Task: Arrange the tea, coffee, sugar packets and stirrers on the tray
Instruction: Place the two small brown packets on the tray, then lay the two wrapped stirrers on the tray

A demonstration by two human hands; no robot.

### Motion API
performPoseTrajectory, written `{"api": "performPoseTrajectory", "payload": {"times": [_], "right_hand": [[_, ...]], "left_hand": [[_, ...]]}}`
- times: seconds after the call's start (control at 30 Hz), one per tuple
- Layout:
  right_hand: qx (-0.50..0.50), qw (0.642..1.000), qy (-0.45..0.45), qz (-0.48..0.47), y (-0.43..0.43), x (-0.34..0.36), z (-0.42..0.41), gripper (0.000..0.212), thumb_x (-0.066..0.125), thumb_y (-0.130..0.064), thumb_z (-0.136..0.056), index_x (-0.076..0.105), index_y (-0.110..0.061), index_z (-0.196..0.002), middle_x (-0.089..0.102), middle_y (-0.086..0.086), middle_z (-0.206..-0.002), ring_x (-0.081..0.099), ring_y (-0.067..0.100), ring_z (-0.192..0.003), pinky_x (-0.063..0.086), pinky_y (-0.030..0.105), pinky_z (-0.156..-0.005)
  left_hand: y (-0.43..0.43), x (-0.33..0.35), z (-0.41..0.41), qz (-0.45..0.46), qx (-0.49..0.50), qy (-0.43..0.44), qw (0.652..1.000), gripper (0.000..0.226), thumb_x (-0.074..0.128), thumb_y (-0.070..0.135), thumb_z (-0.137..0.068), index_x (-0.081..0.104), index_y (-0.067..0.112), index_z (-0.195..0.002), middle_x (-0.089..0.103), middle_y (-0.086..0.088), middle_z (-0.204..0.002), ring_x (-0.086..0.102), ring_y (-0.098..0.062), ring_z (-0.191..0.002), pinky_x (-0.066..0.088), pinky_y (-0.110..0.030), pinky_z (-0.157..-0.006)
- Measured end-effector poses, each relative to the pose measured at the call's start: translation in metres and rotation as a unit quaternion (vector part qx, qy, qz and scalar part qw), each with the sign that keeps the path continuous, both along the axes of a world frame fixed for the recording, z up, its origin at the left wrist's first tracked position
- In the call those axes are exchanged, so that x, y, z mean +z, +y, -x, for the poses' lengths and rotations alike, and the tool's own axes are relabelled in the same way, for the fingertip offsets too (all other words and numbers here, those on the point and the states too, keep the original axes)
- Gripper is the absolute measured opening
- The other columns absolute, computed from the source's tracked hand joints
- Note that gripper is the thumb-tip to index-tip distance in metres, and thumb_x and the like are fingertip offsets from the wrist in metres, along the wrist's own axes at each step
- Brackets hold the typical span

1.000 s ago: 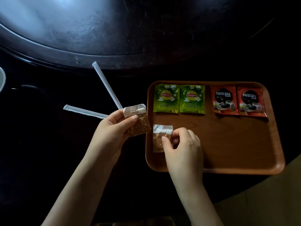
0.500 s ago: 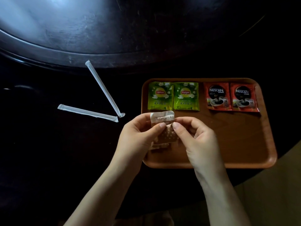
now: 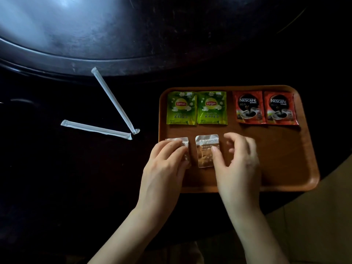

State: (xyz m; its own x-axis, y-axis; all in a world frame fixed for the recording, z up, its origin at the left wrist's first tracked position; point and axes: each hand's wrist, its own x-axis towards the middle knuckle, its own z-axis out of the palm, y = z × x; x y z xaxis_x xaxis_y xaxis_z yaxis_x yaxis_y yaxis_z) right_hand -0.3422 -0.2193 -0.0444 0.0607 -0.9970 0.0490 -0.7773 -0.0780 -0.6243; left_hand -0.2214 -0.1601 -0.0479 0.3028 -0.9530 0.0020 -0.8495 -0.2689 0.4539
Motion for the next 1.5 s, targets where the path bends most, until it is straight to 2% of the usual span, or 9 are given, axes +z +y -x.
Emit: {"api": "performPoseTrajectory", "payload": {"times": [0.07, 0.13, 0.27, 0.47, 0.7, 1.07, 1.27, 1.4, 1.5], "right_hand": [[0.072, 0.997, 0.029, 0.028, 0.001, -0.002, 0.000, 0.035, 0.066, -0.019, -0.077, 0.058, -0.012, -0.111, 0.055, 0.006, -0.107, 0.045, 0.014, -0.101, 0.040, 0.021, -0.083], [0.122, 0.991, 0.046, 0.011, 0.001, -0.007, 0.002, 0.037, 0.069, -0.018, -0.075, 0.060, -0.012, -0.110, 0.056, 0.007, -0.109, 0.043, 0.015, -0.104, 0.039, 0.022, -0.087], [0.133, 0.989, 0.057, 0.005, 0.002, -0.012, 0.001, 0.038, 0.070, -0.019, -0.074, 0.060, -0.012, -0.110, 0.055, 0.008, -0.111, 0.046, 0.020, -0.106, 0.044, 0.028, -0.090], [0.121, 0.993, 0.015, 0.012, 0.007, -0.017, -0.006, 0.036, 0.067, -0.021, -0.076, 0.061, -0.013, -0.111, 0.053, 0.008, -0.111, 0.043, 0.016, -0.105, 0.039, 0.021, -0.089], [0.122, 0.992, 0.028, 0.018, 0.010, -0.017, -0.007, 0.036, 0.066, -0.018, -0.078, 0.060, -0.013, -0.113, 0.053, 0.010, -0.112, 0.046, 0.019, -0.106, 0.043, 0.025, -0.089], [0.116, 0.993, 0.034, 0.016, 0.009, -0.017, -0.004, 0.036, 0.067, -0.018, -0.078, 0.060, -0.014, -0.113, 0.052, 0.009, -0.113, 0.044, 0.018, -0.107, 0.047, 0.028, -0.090], [0.118, 0.992, 0.032, 0.011, 0.008, -0.015, -0.002, 0.035, 0.065, -0.018, -0.078, 0.060, -0.013, -0.112, 0.052, 0.010, -0.111, 0.042, 0.016, -0.106, 0.043, 0.025, -0.088], [0.112, 0.993, 0.000, 0.023, 0.000, -0.009, -0.002, 0.029, 0.064, -0.017, -0.080, 0.061, -0.012, -0.108, 0.053, 0.009, -0.108, 0.035, 0.007, -0.102, 0.034, 0.014, -0.086], [0.137, 0.990, -0.022, 0.033, -0.016, 0.000, -0.020, 0.024, 0.063, -0.016, -0.081, 0.063, -0.009, -0.104, 0.059, 0.008, -0.102, 0.042, 0.010, -0.099, 0.033, 0.006, -0.080]], "left_hand": [[0.000, -0.003, -0.001, 0.004, -0.006, -0.009, 1.000, 0.027, 0.077, 0.008, -0.076, 0.076, 0.002, -0.101, 0.075, -0.011, -0.108, 0.067, -0.029, -0.106, 0.029, -0.029, -0.104], [0.001, -0.004, -0.002, 0.008, -0.011, -0.016, 1.000, 0.028, 0.065, 0.019, -0.081, 0.076, 0.004, -0.103, 0.075, -0.010, -0.108, 0.067, -0.028, -0.107, 0.031, -0.028, -0.104], [0.000, -0.005, -0.002, 0.006, -0.020, 0.005, 1.000, 0.039, 0.050, 0.026, -0.082, 0.075, 0.005, -0.104, 0.074, -0.009, -0.109, 0.066, -0.027, -0.108, 0.034, -0.027, -0.102], [-0.003, -0.007, -0.006, 0.002, -0.039, 0.010, 0.999, 0.039, 0.049, 0.026, -0.084, 0.075, 0.006, -0.106, 0.073, -0.008, -0.113, 0.065, -0.026, -0.111, 0.033, -0.026, -0.104], [-0.004, -0.011, -0.008, 0.016, -0.053, 0.025, 0.998, 0.036, 0.051, 0.024, -0.084, 0.075, 0.006, -0.104, 0.073, -0.008, -0.112, 0.064, -0.026, -0.111, 0.038, -0.027, -0.102], [-0.007, -0.011, -0.005, 0.024, -0.055, 0.020, 0.998, 0.037, 0.049, 0.025, -0.084, 0.075, 0.006, -0.104, 0.073, -0.008, -0.112, 0.065, -0.025, -0.110, 0.035, -0.026, -0.103], [-0.006, -0.008, -0.006, 0.019, -0.060, 0.033, 0.997, 0.037, 0.050, 0.026, -0.084, 0.075, 0.007, -0.105, 0.072, -0.008, -0.115, 0.064, -0.026, -0.112, 0.039, -0.025, -0.101], [-0.006, 0.005, -0.028, 0.073, -0.001, 0.013, 0.997, 0.032, 0.055, 0.022, -0.084, 0.075, 0.006, -0.103, 0.072, -0.011, -0.114, 0.063, -0.030, -0.109, 0.039, -0.024, -0.097], [0.002, 0.009, -0.066, 0.090, 0.091, -0.022, 0.991, 0.026, 0.064, 0.010, -0.080, 0.075, 0.005, -0.103, 0.072, -0.013, -0.114, 0.063, -0.032, -0.108, 0.038, -0.026, -0.097]]}}
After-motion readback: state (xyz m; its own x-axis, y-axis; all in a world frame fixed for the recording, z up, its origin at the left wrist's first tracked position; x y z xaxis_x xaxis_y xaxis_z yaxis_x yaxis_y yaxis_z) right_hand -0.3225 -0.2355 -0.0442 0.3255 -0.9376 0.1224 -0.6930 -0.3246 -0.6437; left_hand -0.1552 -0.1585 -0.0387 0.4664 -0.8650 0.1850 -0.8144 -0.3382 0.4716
